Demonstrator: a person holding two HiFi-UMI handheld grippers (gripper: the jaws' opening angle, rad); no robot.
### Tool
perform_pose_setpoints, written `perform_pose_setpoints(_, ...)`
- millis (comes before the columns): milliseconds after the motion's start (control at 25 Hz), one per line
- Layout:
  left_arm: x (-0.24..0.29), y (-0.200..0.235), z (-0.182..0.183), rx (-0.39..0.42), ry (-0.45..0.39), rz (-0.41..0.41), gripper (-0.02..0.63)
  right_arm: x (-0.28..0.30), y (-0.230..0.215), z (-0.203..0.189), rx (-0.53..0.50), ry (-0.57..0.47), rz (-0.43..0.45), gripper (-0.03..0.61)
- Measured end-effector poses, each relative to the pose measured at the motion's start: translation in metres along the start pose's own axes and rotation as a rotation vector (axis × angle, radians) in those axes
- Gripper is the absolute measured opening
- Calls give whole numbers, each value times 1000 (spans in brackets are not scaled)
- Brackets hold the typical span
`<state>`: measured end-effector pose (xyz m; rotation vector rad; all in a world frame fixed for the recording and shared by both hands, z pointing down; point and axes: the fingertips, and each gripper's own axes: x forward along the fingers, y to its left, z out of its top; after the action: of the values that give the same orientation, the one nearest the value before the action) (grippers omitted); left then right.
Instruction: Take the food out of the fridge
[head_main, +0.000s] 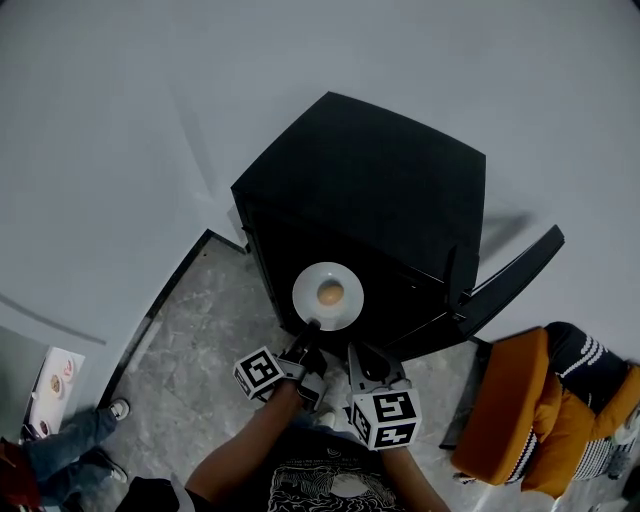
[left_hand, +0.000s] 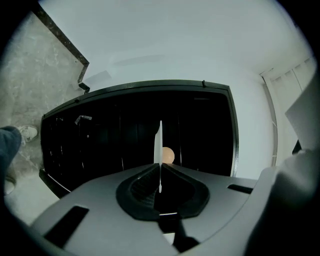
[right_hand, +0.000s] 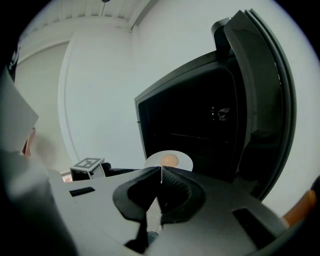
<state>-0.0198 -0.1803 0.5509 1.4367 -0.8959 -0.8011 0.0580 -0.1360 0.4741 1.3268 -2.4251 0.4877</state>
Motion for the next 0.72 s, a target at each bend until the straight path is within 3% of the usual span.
perform_pose_setpoints(120,-9,-23,-3,-16,-25,-71,19,-8,4,-1,0,-10,9,23)
perform_pose_setpoints(720,-68,-96,-28,-41,-42,-120,20,-43,34,2,15,-45,22,21)
